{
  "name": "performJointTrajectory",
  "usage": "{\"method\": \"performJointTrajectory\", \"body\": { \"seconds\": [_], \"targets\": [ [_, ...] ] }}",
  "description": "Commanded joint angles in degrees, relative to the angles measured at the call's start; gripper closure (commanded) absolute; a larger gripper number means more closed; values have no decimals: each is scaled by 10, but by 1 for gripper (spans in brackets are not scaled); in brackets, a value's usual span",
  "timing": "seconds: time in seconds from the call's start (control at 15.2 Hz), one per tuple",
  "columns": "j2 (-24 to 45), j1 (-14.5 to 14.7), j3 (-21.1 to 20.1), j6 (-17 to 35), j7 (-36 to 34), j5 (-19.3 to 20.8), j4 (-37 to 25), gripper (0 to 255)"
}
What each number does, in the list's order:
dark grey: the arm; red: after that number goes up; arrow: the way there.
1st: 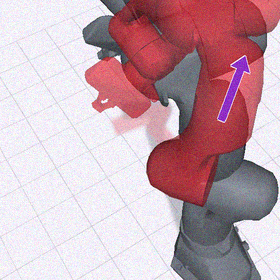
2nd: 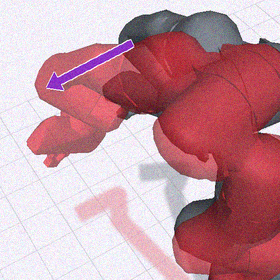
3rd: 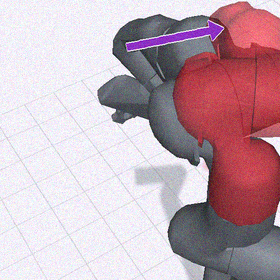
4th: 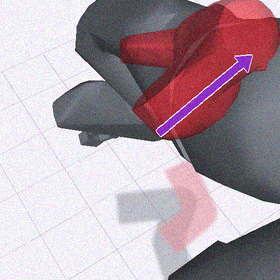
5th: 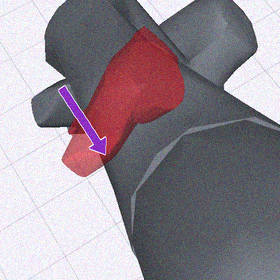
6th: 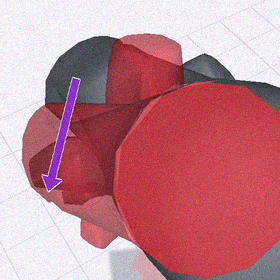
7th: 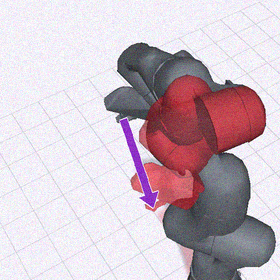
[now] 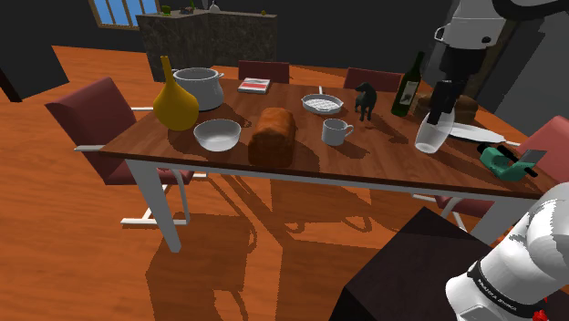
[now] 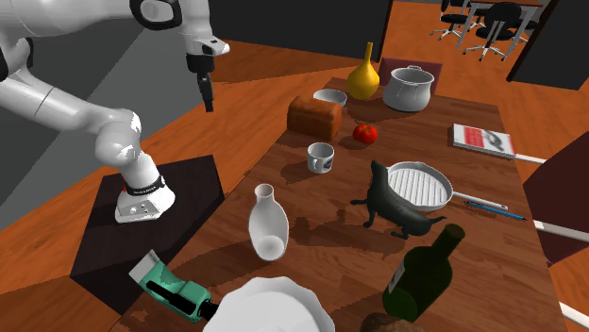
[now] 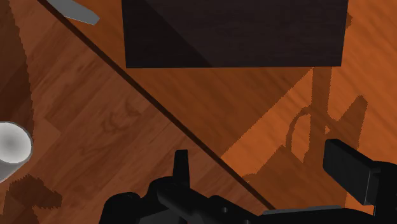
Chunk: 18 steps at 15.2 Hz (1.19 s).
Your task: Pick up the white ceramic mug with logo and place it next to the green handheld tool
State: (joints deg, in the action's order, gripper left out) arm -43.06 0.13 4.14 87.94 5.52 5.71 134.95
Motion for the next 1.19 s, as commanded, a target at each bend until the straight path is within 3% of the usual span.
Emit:
{"method": "performJointTrajectory", "body": {
  "seconds": [0.0, 0.53, 1.12],
  "targets": [
    [0, 0, 0, 0, 0, 0, 0, 0],
    [164, 4, 15, 121, 3, 1, -44, 0],
    [361, 6, 27, 211, 14, -11, -151, 0]
  ]
}}
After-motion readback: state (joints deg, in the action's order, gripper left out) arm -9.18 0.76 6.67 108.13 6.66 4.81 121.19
